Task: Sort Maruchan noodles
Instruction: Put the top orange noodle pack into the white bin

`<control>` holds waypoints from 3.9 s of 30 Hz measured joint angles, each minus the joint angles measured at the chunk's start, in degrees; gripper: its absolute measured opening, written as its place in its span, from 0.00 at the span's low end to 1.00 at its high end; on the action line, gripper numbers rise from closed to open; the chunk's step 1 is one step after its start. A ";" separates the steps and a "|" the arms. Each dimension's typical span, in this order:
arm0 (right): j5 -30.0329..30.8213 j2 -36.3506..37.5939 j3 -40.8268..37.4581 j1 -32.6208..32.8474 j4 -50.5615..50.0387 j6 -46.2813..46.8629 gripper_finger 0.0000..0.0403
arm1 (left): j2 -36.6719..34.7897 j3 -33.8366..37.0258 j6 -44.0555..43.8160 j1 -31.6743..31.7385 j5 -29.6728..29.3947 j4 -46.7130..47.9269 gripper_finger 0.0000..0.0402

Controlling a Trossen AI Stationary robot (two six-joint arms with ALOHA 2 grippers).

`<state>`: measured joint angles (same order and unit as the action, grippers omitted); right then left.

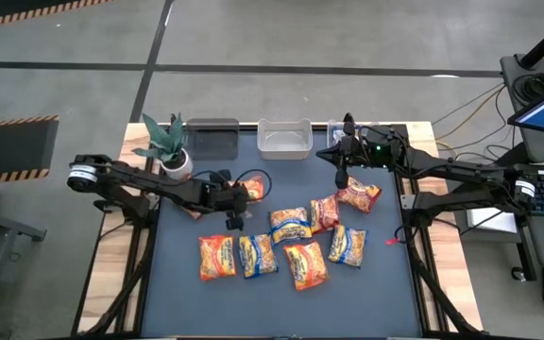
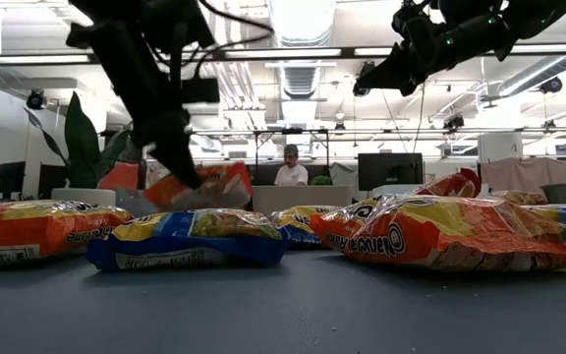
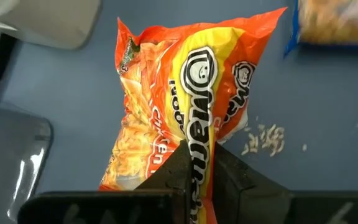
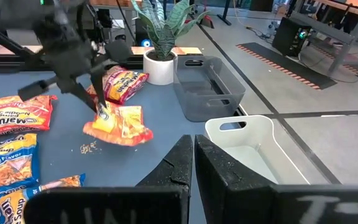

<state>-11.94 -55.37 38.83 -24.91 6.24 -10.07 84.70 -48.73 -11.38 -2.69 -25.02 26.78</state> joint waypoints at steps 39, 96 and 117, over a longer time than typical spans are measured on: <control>0.00 -0.02 0.00 0.00 0.01 -0.37 0.02 | -19.63 0.04 6.14 23.15 13.99 -40.92 0.04; 0.04 -0.02 0.00 -0.37 0.00 -1.02 0.02 | -1.90 0.00 -1.81 31.88 13.71 -52.28 0.04; 0.02 -0.02 0.00 -0.37 0.00 -0.96 0.02 | -0.19 0.00 -3.15 31.89 13.56 -52.33 0.04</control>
<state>-11.92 -55.40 38.83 -25.28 6.24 -11.03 84.51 -48.73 -14.52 29.20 -11.46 -25.55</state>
